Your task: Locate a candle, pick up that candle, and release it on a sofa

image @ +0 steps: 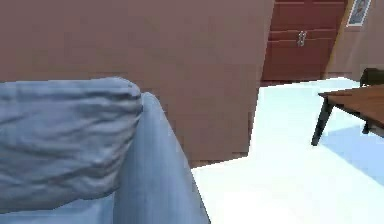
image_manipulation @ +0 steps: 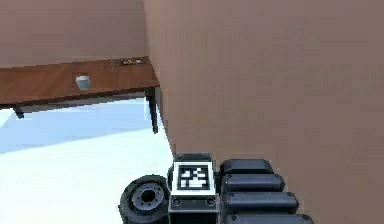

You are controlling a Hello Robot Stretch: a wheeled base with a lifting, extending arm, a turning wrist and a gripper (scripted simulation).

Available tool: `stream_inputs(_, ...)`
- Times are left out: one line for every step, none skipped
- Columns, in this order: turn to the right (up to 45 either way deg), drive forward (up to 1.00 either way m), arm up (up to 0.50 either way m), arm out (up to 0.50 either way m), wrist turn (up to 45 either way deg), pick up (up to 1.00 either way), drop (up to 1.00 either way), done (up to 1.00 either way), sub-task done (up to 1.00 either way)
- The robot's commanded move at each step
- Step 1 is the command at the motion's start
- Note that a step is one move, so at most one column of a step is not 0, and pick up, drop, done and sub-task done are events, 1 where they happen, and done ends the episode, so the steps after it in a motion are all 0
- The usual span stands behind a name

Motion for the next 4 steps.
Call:
stream_inputs(-45.0, 0.00, 0.00, 0.00, 0.0, 0.00, 0.00, 0.00, 0.00)
stream_inputs(-45.0, 0.00, 0.00, 0.00, 0.0, 0.00, 0.00, 0.00, 0.00)
stream_inputs(-15.0, 0.00, 0.00, 0.00, 0.0, 0.00, 0.00, 0.00, 0.00)
stream_inputs(0.0, 1.00, 0.00, 0.00, 0.0, 0.00, 0.00, 0.00, 0.00)
